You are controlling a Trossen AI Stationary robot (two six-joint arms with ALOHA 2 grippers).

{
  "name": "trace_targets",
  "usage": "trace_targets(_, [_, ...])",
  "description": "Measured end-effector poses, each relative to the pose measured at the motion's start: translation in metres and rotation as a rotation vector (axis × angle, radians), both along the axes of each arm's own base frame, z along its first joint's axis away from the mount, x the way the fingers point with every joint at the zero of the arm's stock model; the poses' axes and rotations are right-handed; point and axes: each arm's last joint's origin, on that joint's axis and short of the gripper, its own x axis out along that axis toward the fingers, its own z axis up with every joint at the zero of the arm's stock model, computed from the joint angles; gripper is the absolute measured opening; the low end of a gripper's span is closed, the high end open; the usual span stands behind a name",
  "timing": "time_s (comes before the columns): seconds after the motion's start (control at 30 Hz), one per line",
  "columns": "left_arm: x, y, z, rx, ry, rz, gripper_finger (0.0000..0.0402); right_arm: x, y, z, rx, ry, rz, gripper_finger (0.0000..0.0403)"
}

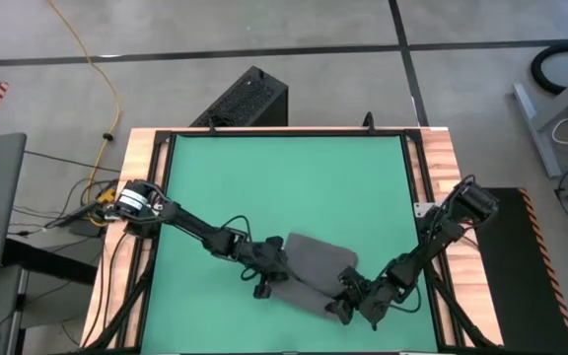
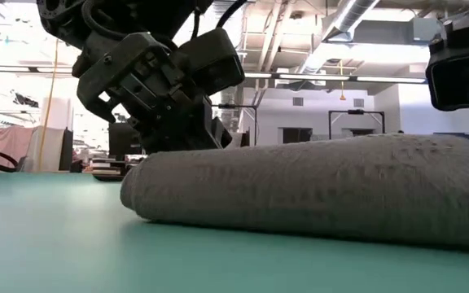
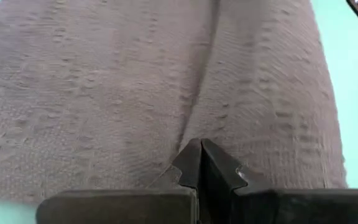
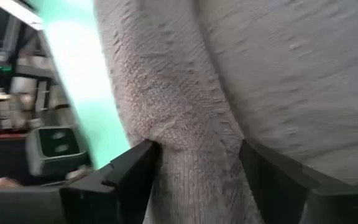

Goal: Roll towel into tight, uniform cylinder
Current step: Roll the gray towel

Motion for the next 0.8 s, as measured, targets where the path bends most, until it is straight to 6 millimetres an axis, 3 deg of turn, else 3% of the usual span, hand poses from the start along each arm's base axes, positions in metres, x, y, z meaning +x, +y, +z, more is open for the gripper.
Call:
trace_targets(0.27, [-0.001,0.0,-0.001,0.004,0.013,-0.004,0.0,-0.014,-0.022,0.039,-0.126,-0.008,0.035,0.0269])
trace_targets(0.47, [-0.001,0.009,-0.004,-0.006,0.058,0.049,0.0,-0.015,-0.033,0.069,-0.271,-0.14,0.135,0.0269])
trace_targets(0.67, [0.001,0.017,-0.005,-0.007,0.069,0.068,0.0,-0.006,0.0,0.083,-0.512,-0.302,0.304,0.027])
trace_targets(0.8, [0.001,0.021,-0.005,-0.007,0.078,0.078,0.0,0.011,0.027,0.067,-0.804,-0.246,0.413,0.027])
